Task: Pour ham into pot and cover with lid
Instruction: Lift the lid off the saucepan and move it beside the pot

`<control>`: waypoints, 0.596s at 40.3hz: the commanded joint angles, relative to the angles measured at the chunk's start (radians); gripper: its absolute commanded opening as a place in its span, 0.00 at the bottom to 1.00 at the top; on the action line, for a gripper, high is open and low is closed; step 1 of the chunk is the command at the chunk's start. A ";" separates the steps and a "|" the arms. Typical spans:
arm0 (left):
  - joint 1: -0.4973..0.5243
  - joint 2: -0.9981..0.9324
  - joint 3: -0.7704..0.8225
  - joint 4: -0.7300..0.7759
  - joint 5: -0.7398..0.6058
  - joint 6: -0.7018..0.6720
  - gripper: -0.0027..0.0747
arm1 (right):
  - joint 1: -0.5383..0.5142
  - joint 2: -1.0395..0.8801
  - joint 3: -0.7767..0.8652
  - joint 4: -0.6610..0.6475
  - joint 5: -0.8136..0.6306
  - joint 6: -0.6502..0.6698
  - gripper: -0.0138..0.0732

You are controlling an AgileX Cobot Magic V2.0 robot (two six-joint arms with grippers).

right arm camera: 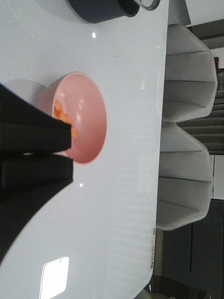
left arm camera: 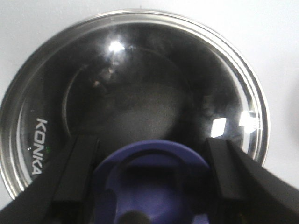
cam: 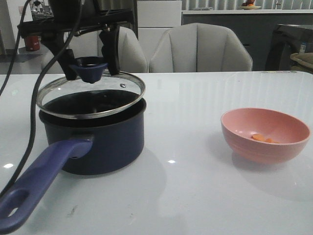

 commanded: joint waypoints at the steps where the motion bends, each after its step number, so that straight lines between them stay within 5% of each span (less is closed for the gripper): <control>1: -0.004 -0.089 -0.026 0.033 -0.041 -0.002 0.18 | -0.004 -0.019 0.010 -0.010 -0.075 -0.003 0.33; 24: 0.194 -0.185 0.017 0.140 0.068 0.086 0.18 | -0.004 -0.019 0.010 -0.010 -0.075 -0.003 0.33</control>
